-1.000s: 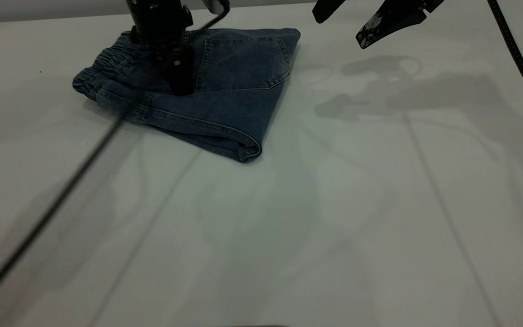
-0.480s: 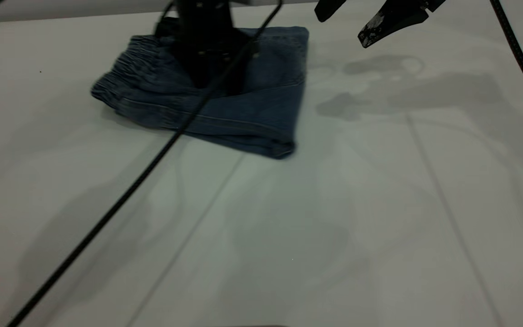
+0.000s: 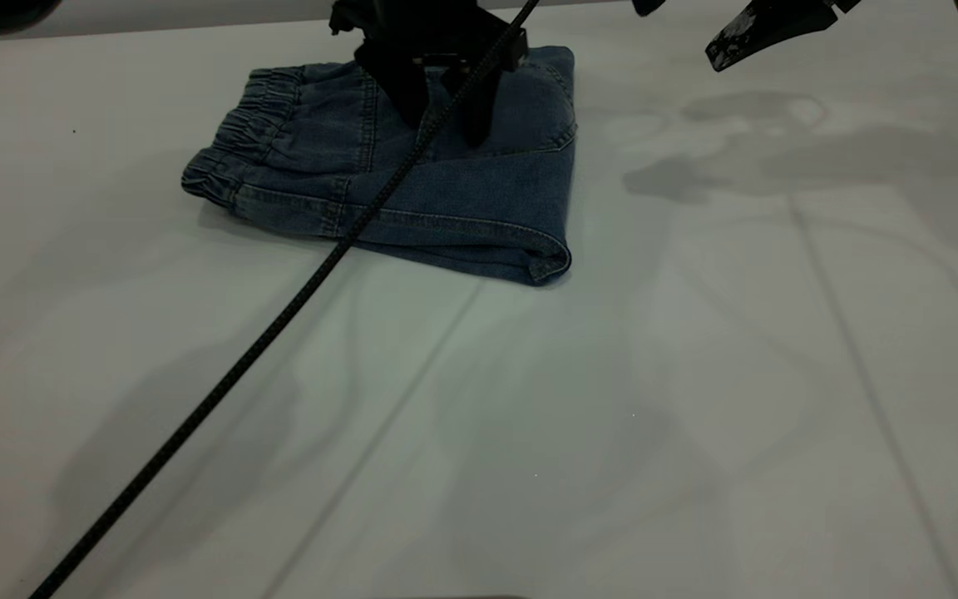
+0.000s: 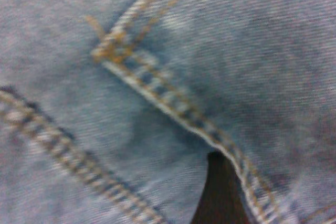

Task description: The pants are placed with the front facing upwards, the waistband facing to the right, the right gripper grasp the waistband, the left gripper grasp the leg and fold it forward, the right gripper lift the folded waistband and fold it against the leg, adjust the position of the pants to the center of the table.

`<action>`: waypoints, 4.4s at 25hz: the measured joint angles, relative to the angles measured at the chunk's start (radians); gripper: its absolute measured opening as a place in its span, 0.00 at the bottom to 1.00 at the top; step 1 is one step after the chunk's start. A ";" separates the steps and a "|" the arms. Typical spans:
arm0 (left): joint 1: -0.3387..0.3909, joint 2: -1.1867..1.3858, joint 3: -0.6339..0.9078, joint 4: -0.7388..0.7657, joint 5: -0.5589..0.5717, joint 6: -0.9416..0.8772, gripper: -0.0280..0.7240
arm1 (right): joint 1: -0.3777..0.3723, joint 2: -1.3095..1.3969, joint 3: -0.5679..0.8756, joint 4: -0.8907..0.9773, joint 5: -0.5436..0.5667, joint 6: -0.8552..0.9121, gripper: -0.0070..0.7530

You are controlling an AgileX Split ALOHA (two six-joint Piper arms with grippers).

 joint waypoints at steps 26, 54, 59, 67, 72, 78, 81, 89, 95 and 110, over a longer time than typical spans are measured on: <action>0.007 -0.860 0.628 0.165 0.000 -0.111 0.68 | 0.033 -0.740 0.291 -0.200 0.137 0.174 0.76; 0.007 -2.066 1.708 0.150 0.000 -0.212 0.68 | 0.071 -1.927 1.052 -0.528 0.174 0.344 0.76; 0.007 -2.078 1.836 0.150 0.000 -0.162 0.68 | 0.071 -2.014 1.084 -0.736 0.175 0.422 0.76; 0.007 -2.079 1.946 0.145 -0.087 -0.148 0.68 | 0.071 -2.050 1.113 -0.877 0.102 0.538 0.76; 0.007 -2.079 1.964 0.131 -0.105 -0.146 0.68 | 0.071 -2.050 1.216 -0.869 0.059 0.538 0.76; 0.007 -2.079 1.964 0.022 -0.104 -0.053 0.68 | 0.071 -2.077 1.217 -0.835 0.042 0.516 0.76; 0.007 -2.079 1.964 -0.022 -0.097 0.006 0.68 | 0.071 -2.113 1.217 -0.816 0.042 0.494 0.76; 0.007 -2.079 1.977 -0.039 -0.081 0.015 0.68 | 0.071 -2.182 1.217 -0.792 0.042 0.471 0.76; 0.007 -2.079 1.980 -0.017 -0.081 -0.065 0.68 | 0.071 -2.203 1.217 -0.783 0.042 0.454 0.76; 0.007 -2.079 1.982 -0.014 -0.081 -0.078 0.68 | 0.071 -2.203 1.217 -0.764 0.043 0.426 0.76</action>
